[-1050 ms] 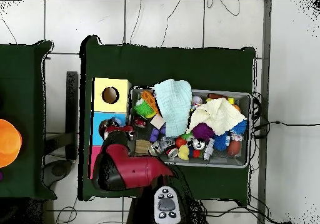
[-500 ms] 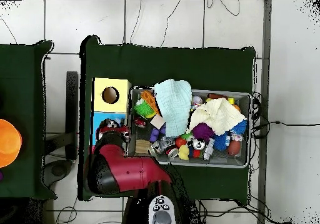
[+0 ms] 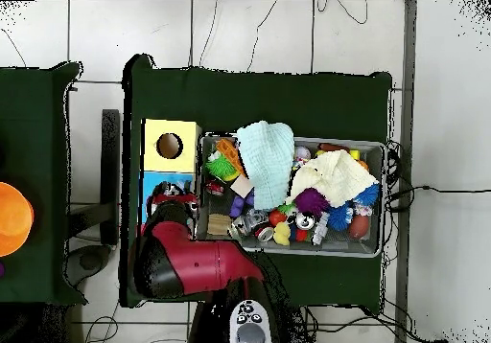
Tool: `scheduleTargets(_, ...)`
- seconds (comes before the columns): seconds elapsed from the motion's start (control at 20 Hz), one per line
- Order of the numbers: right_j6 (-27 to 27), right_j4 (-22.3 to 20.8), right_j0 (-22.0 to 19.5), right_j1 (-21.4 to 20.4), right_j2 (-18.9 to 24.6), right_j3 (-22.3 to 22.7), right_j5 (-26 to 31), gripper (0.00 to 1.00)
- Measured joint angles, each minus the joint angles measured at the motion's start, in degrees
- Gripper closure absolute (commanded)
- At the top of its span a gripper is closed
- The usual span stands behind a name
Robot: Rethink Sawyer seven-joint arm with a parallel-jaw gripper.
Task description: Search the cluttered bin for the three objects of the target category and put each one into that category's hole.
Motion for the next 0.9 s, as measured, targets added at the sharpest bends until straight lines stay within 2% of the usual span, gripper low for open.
scheduleTargets(0.25, 0.0, -1.1, -3.5, 3.0, 1.4, 1.3, -1.7, 0.00)
scheduleTargets(0.75, 1.1, -2.5, -4.5, 6.2, 3.0, 2.9, -12.4, 0.00)
scheduleTargets(0.9, 1.3, -2.4, -4.5, 6.4, 3.1, 3.2, -13.3, 0.00)
